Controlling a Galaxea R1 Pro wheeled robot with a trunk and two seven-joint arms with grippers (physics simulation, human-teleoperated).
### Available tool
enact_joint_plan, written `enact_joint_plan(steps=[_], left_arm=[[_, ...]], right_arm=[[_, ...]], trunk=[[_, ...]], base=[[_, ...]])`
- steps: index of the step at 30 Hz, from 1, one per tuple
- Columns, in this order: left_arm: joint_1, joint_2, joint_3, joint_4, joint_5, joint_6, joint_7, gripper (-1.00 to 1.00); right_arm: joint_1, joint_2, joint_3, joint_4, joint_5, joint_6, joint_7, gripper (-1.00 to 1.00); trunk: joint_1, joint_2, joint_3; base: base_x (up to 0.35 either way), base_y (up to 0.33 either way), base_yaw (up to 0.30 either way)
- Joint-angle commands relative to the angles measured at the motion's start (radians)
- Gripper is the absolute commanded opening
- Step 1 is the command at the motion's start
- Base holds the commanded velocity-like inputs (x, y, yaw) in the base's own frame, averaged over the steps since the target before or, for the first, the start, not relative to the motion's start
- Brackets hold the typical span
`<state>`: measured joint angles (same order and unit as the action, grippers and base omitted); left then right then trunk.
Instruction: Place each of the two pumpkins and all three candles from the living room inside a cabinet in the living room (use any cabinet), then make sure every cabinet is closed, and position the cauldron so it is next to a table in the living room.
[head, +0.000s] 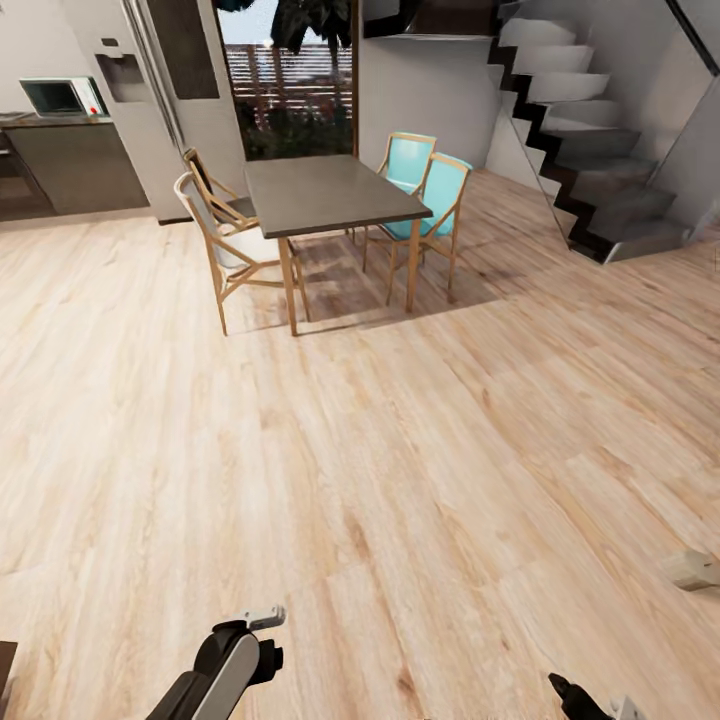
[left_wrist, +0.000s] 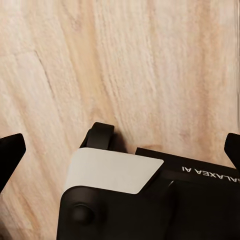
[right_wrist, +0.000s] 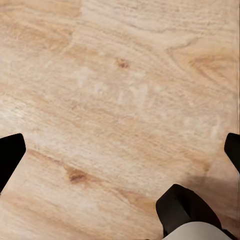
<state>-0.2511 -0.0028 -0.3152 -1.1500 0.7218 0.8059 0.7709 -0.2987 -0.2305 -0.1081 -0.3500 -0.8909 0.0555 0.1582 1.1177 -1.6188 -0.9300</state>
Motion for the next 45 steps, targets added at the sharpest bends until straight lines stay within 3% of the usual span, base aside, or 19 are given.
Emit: enact_joint_plan(steps=[1,5,9,11,24,37,45], left_arm=[[0.0,0.0,-0.002,-0.002,0.01,0.001,0.01,1.0],[0.0,0.0,-0.011,-0.002,0.01,0.001,-0.006,1.0],[0.0,0.001,-0.086,-0.002,0.009,0.0,-0.015,1.0],[0.0,0.0,-0.097,-0.001,0.009,0.0,-0.015,1.0],[0.0,0.0,-0.109,0.005,0.008,-0.001,-0.016,1.0],[0.0,0.0,-0.164,0.004,0.007,-0.002,-0.015,1.0],[0.0,0.001,-0.164,0.005,0.005,-0.004,-0.015,1.0]], right_arm=[[0.0,0.0,-0.006,0.0,-0.008,-0.003,0.006,1.0],[0.0,0.0,-0.005,0.0,-0.008,-0.01,0.007,1.0],[0.0,0.0,-0.006,0.0,-0.008,-0.012,0.007,1.0],[0.0,0.0,-0.006,0.0,-0.008,-0.012,0.007,1.0],[0.0,0.002,-0.007,0.0,-0.009,-0.04,0.005,1.0],[0.0,0.003,-0.008,0.0,-0.01,-0.04,0.003,1.0],[0.0,0.007,-0.009,0.0,-0.011,-0.04,0.003,1.0]], trunk=[[0.0,0.0,0.0],[0.0,0.0,0.002],[0.0,0.0,0.005],[0.0,0.0,0.006],[0.0,0.0,0.019],[0.0,0.0,0.037],[0.0,0.0,0.048]], base=[[0.0,0.0,-0.279],[0.0,0.0,-0.279],[0.0,0.0,-0.278],[0.0,0.0,-0.276],[0.137,0.0,-0.257],[0.006,0.0,-0.171],[0.0,0.001,-0.153]])
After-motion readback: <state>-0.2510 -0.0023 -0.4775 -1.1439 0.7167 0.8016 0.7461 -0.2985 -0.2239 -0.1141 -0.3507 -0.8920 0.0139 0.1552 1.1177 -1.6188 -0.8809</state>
